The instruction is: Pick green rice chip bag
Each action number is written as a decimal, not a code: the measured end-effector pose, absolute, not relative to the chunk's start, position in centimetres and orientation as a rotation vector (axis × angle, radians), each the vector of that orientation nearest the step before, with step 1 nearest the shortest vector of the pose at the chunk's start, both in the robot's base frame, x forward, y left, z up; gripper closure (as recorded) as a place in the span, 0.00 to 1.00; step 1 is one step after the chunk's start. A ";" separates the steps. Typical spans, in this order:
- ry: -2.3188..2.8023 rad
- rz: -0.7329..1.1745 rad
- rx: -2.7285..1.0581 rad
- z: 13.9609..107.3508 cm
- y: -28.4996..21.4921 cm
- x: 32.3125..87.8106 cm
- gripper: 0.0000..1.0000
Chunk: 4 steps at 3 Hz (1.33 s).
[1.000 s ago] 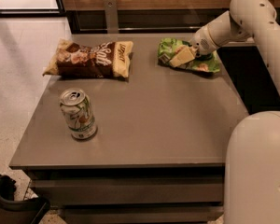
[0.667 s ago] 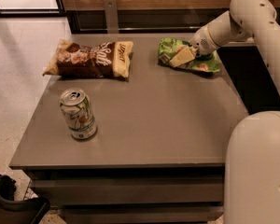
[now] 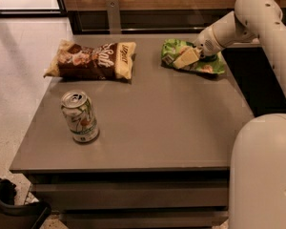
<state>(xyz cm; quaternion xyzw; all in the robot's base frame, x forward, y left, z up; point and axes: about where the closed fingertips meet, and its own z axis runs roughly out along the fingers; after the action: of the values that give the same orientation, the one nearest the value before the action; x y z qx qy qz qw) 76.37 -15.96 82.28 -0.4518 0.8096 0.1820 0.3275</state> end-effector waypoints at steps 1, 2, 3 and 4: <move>2.120 0.476 -1.183 82.3 -16.0 76.4 1.00; 2.120 0.476 -1.183 82.3 -16.0 76.4 1.00; 2.120 0.476 -1.183 82.4 -16.0 76.4 1.00; 2.120 0.476 -1.183 82.4 -16.0 76.4 1.00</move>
Offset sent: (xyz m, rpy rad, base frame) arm -0.1111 0.0816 0.1729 -0.2786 -0.3971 0.0440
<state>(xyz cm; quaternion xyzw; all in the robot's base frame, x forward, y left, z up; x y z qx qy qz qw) 76.37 -15.96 82.37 -0.4519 0.8096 0.1818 0.3276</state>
